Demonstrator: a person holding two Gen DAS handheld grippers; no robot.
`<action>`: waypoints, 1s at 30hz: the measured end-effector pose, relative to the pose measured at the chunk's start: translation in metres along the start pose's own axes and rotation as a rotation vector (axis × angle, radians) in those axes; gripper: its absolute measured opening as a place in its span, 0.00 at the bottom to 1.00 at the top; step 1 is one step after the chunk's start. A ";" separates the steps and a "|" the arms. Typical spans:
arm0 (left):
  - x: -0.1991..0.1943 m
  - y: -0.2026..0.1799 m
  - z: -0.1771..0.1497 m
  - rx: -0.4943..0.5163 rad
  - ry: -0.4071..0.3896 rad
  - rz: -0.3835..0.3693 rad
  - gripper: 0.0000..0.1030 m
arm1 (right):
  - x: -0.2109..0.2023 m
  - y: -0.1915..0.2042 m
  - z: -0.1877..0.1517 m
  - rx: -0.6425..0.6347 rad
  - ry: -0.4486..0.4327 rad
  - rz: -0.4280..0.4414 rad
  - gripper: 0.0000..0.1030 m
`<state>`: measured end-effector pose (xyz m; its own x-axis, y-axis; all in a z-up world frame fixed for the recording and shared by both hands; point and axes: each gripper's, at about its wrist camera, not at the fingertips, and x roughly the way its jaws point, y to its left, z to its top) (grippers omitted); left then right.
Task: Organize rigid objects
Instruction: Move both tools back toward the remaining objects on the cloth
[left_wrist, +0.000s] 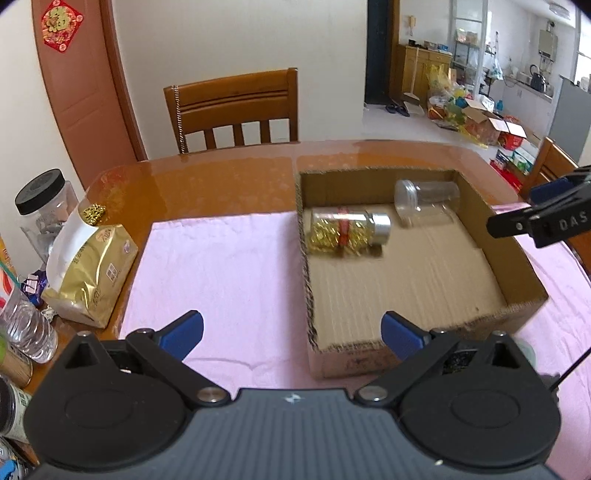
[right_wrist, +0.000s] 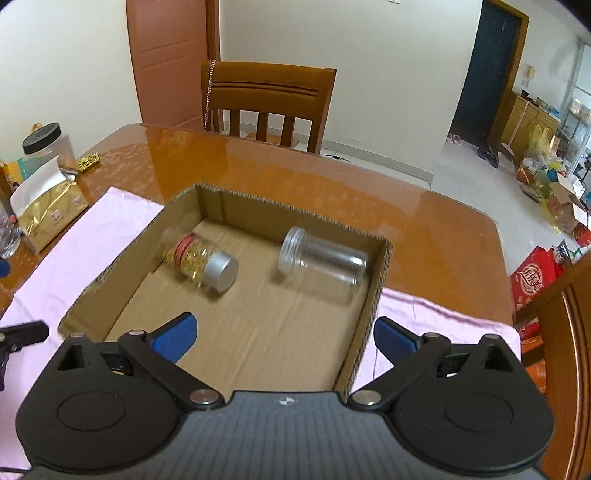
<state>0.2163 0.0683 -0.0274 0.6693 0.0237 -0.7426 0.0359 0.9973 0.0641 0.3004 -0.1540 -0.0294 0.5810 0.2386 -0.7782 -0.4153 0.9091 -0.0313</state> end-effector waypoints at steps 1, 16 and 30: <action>-0.001 -0.001 -0.003 0.004 0.002 0.000 0.99 | -0.005 0.002 -0.006 -0.001 -0.003 -0.004 1.00; -0.024 -0.036 -0.060 0.188 0.062 -0.156 0.99 | -0.055 0.028 -0.152 0.051 0.085 0.083 1.00; -0.022 -0.073 -0.106 0.482 0.157 -0.339 0.99 | -0.039 0.057 -0.217 -0.094 0.202 0.219 1.00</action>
<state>0.1200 0.0021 -0.0869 0.4454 -0.2430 -0.8617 0.5845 0.8080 0.0743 0.1026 -0.1855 -0.1368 0.3239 0.3444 -0.8812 -0.5836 0.8058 0.1004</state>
